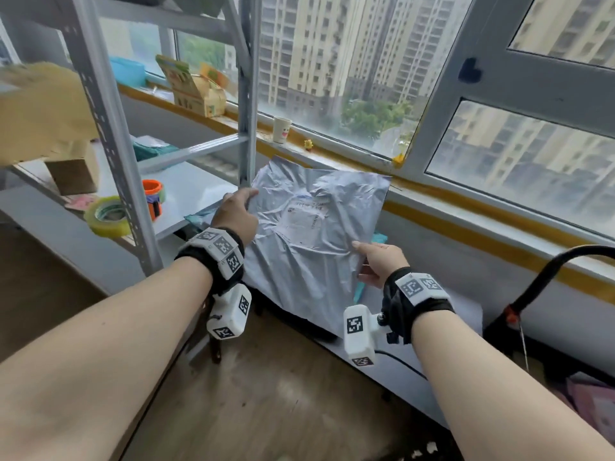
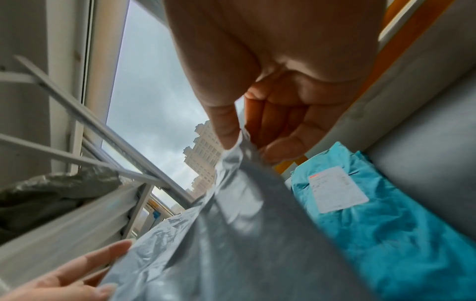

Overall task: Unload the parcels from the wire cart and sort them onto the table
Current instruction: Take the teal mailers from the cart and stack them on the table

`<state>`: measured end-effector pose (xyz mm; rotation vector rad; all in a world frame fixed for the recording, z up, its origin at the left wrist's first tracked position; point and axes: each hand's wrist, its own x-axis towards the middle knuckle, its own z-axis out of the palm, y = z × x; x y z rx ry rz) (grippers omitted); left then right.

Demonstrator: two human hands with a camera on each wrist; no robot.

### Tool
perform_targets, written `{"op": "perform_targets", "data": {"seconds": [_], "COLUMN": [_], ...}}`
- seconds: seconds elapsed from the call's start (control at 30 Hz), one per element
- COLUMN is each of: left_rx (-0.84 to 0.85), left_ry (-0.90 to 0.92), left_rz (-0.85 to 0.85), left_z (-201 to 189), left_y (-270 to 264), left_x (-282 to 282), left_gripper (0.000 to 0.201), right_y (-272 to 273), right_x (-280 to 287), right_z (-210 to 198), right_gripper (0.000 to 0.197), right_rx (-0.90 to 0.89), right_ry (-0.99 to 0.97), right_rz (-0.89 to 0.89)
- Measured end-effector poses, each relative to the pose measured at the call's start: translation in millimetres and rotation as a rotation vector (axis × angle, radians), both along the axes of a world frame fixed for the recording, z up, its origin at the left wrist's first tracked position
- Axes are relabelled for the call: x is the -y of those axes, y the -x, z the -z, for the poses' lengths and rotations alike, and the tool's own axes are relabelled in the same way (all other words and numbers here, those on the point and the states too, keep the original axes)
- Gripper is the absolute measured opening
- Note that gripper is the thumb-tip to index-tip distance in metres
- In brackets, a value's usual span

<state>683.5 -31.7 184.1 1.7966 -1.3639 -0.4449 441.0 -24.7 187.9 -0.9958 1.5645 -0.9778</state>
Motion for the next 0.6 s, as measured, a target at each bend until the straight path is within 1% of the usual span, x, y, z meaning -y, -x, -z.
{"op": "perform_targets", "data": {"seconds": [0.07, 0.13, 0.27, 0.37, 0.43, 0.5, 0.6], "left_rx": [0.029, 0.057, 0.098, 0.114, 0.111, 0.105, 0.103], "left_ry": [-0.008, -0.001, 0.000, -0.030, -0.067, -0.129, -0.224], "left_rz": [-0.007, -0.007, 0.005, 0.015, 0.004, -0.009, 0.020], "left_z": [2.4, 4.1, 0.9, 0.3, 6.8, 18.7, 42.6], "left_y": [-16.4, -34.4, -62.9, -73.3, -76.8, -80.3, -84.2], "left_x": [22.2, 50.6, 112.8, 159.5, 185.7, 205.4, 223.9], "left_gripper": [0.055, 0.051, 0.048, 0.049, 0.051, 0.054, 0.056], "right_y": [-14.2, -28.7, -54.5, -67.6, -71.8, -74.4, -76.1], "right_x": [22.6, 50.6, 114.4, 157.1, 181.7, 198.7, 206.3], "right_z": [4.7, 9.2, 13.9, 14.9, 19.7, 28.2, 45.2], "right_gripper": [0.016, 0.015, 0.004, 0.012, 0.017, 0.015, 0.016], "right_rx": [0.000, -0.001, 0.017, -0.013, -0.069, -0.102, -0.167], "right_ry": [-0.017, -0.027, -0.070, -0.143, -0.191, -0.238, -0.337], "right_rz": [-0.053, -0.092, -0.088, -0.094, -0.099, -0.110, -0.160]}}
